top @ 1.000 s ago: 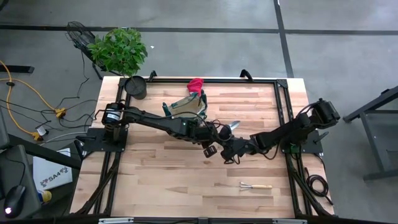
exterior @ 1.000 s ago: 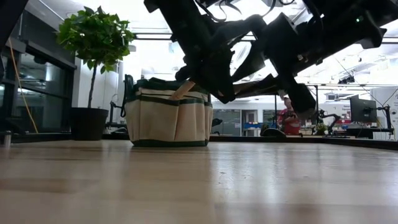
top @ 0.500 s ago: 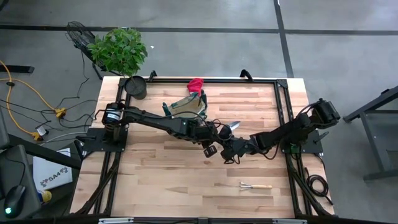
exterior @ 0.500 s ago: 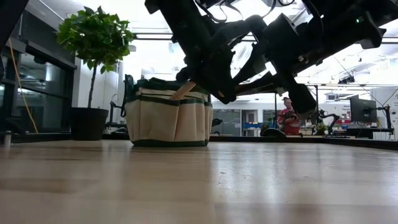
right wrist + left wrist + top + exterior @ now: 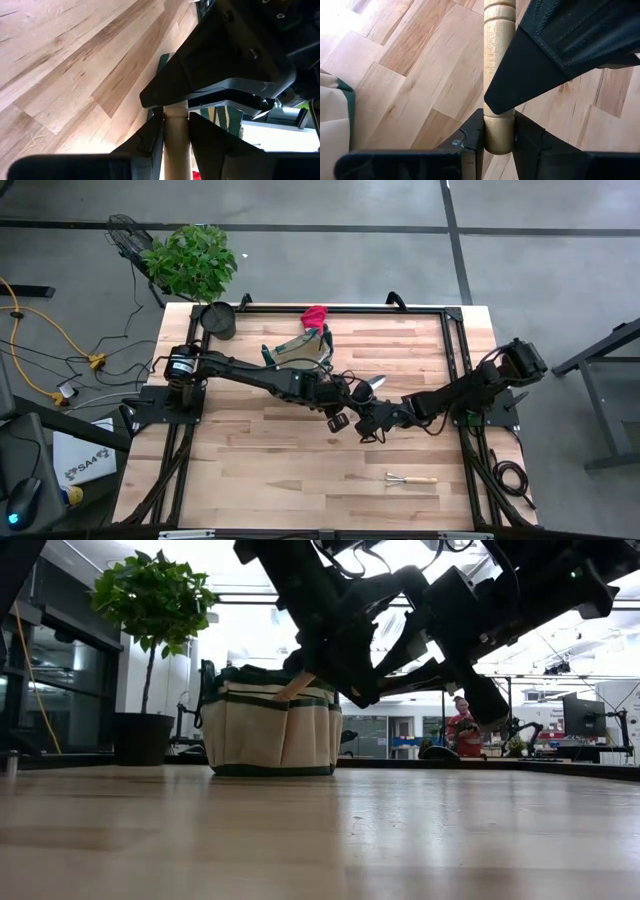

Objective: Pick & Place Garden tools in Gardening bag
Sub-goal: Put the trowel into the gardening bag

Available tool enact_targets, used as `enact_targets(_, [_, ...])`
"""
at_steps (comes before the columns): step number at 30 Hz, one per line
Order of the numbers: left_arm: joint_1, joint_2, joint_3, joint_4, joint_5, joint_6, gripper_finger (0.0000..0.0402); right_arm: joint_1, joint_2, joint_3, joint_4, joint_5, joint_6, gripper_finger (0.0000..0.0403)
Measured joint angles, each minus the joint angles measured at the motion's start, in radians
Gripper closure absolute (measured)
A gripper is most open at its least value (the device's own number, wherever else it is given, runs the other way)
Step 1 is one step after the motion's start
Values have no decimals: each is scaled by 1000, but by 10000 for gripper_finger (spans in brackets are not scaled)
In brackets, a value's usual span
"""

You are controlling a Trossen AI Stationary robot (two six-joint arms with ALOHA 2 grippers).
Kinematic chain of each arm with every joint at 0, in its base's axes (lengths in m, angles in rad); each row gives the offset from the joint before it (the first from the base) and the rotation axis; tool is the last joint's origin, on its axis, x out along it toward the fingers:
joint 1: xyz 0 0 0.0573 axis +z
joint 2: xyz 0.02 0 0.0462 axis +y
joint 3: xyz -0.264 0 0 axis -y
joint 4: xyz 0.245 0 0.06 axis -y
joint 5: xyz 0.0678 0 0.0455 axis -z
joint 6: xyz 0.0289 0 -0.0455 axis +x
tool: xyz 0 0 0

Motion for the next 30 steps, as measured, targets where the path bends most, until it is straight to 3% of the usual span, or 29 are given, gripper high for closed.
enact_targets(16, [0, 0, 0, 14, 10, 7, 338, -2, 0, 0, -15, 26, 104, 352])
enact_targets(25, [-2, 0, 0, 20, 0, 39, 284, -4, 0, -2, -35, 15, 269, 361])
enact_targets(30, [-2, 0, 0, -20, -5, 51, 280, -14, 0, -3, -58, -42, 376, 402])
